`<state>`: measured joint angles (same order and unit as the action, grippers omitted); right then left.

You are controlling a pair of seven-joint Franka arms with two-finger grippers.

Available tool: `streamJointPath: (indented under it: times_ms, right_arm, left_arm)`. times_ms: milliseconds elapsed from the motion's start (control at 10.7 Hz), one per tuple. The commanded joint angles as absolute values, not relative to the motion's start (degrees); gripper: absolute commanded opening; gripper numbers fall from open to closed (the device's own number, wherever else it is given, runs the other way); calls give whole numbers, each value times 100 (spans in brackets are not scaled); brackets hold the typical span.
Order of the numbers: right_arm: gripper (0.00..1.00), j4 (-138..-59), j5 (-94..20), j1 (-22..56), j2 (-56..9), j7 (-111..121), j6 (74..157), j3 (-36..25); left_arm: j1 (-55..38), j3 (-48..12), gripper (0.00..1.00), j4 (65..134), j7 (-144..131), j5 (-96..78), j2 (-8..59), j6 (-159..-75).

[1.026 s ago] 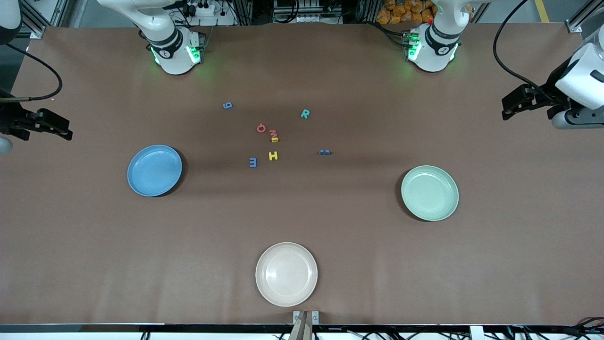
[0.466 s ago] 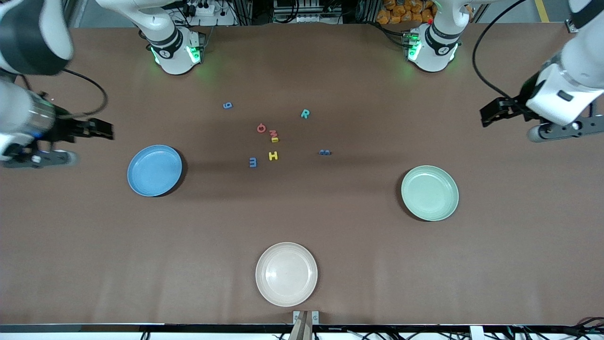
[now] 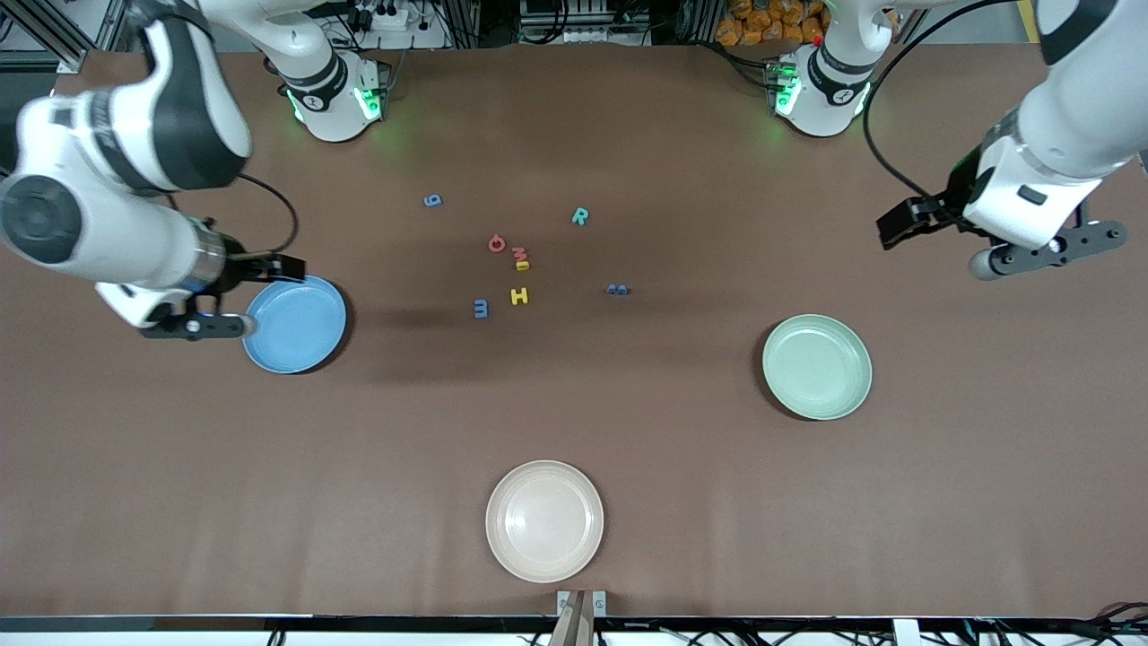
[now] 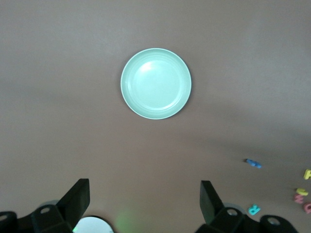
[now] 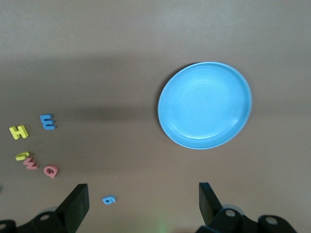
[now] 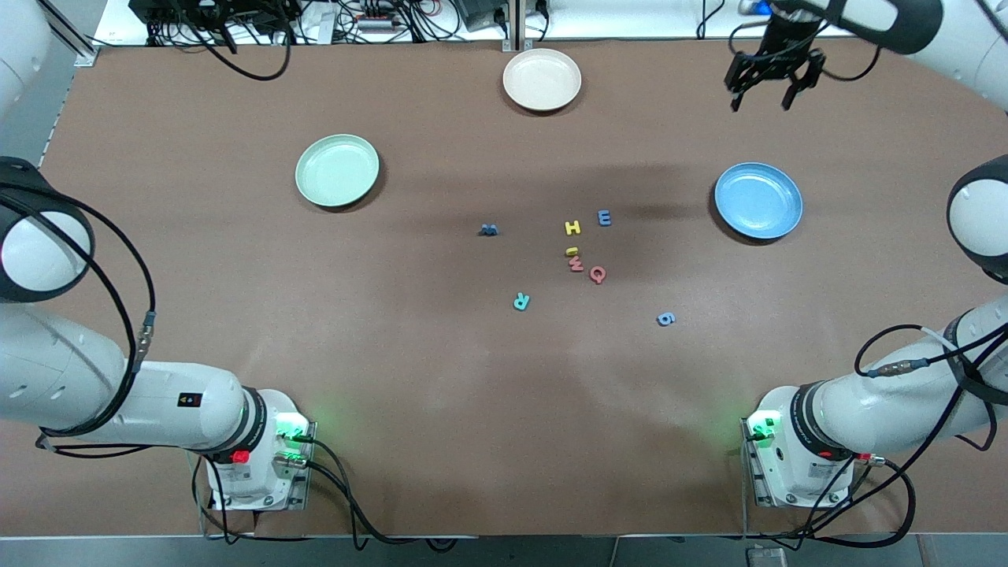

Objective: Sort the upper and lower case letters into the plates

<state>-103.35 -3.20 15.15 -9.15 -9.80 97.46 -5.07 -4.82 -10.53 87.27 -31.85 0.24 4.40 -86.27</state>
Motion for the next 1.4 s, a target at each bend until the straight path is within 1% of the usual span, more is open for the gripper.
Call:
streamJointPath:
  times_ms: [0,93,280,373,559,653,746,839,932,1119,1305]
  right_arm:
    - [100,-11440,-396,1879,-449,-1483,10718,-519]
    - [100,-11800,-396,1968,-361,-1572,11062,-519]
    - [100,-12966,-396,2013,164,-1556,11966,-519]
    - [100,-13373,-396,2091,358,-1556,12136,-519]
    - [100,-13718,-396,2336,396,-1582,12172,-519]
    - [100,-13989,-404,2521,404,-1678,12390,-519]
    - [100,-14427,-404,2801,387,-1931,13045,-519]
    - [100,-15023,-404,3117,335,-2073,14122,-519]
    - [100,-15386,-404,3242,308,-2083,14663,-519]
    - [100,-15538,-404,3479,255,-2197,14809,-519]
    - [100,-15924,-404,3900,246,-2284,15334,-519]
  left_arm:
    - [-860,-1028,100,8719,-4067,-106,597,-8867]
    - [-974,-1028,100,8727,-4296,-105,659,-8912]
    - [-1133,-1028,100,8727,-4796,-106,816,-9008]
    - [-1142,-1028,100,8728,-4816,-114,904,-9052]
    - [-1169,-1028,100,8728,-4869,-297,1141,-9315]
    - [-1169,-1028,100,8736,-5078,-412,1238,-9403]
    - [-1169,-1037,100,8815,-5341,-422,1265,-9535]
    - [-1178,-1046,100,8911,-5466,-535,1266,-9701]
    - [-1256,-1055,100,9104,-5902,-754,1257,-10034]
    - [-1545,-1107,100,9482,-6921,-747,1274,-10719]
    - [-1582,-1308,100,9668,-7975,-738,1493,-11178]
